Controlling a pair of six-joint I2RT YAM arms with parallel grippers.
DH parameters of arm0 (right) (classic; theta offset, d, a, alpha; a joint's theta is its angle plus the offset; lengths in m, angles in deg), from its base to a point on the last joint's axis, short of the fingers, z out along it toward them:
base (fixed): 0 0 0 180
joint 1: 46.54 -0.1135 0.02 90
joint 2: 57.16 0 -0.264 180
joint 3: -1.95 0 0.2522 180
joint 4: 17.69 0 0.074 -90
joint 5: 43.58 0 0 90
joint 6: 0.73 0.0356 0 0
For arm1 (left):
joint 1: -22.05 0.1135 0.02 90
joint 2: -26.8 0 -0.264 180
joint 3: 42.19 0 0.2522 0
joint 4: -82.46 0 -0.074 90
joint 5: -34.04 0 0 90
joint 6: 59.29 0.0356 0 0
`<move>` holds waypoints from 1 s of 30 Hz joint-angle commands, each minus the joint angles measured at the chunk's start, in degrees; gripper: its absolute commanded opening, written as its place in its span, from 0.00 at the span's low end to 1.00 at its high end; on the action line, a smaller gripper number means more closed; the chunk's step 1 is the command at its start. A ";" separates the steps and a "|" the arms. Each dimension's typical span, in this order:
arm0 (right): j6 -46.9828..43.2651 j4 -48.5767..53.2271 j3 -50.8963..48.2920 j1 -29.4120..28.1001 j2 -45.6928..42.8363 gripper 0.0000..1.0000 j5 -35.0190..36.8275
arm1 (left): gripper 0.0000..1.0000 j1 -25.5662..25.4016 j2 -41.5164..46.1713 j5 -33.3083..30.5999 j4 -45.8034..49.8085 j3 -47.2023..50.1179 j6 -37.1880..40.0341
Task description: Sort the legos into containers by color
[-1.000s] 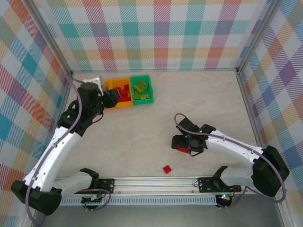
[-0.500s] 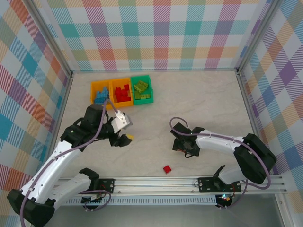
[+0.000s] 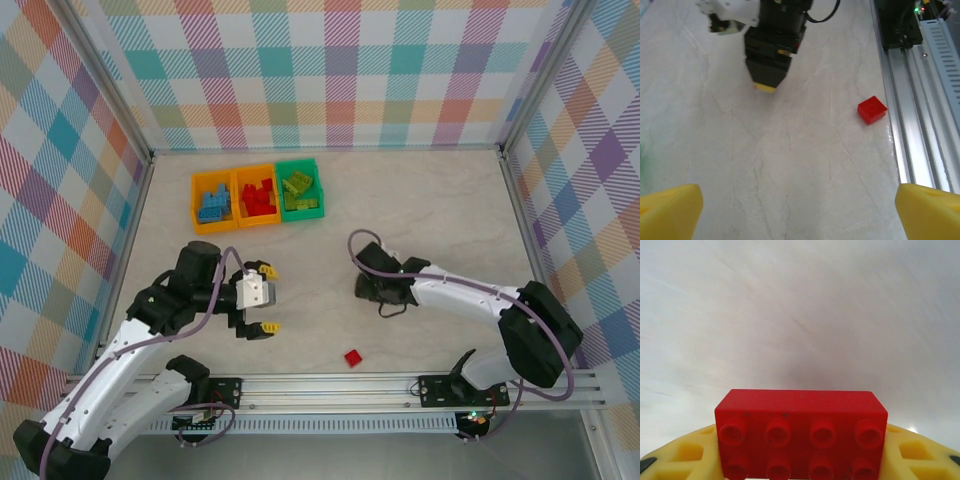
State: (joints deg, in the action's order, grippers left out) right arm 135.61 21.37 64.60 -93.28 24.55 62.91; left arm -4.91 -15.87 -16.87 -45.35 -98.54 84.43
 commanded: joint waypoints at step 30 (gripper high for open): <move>-36.05 8.38 110.93 4.91 72.01 0.82 -20.28 | 1.00 4.98 17.40 -31.73 -30.30 11.52 -17.53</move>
State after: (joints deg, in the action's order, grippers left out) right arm 102.00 18.97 166.78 -88.08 95.17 42.89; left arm -0.85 1.96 -50.44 -73.65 -86.08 68.60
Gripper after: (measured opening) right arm 0.813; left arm 0.997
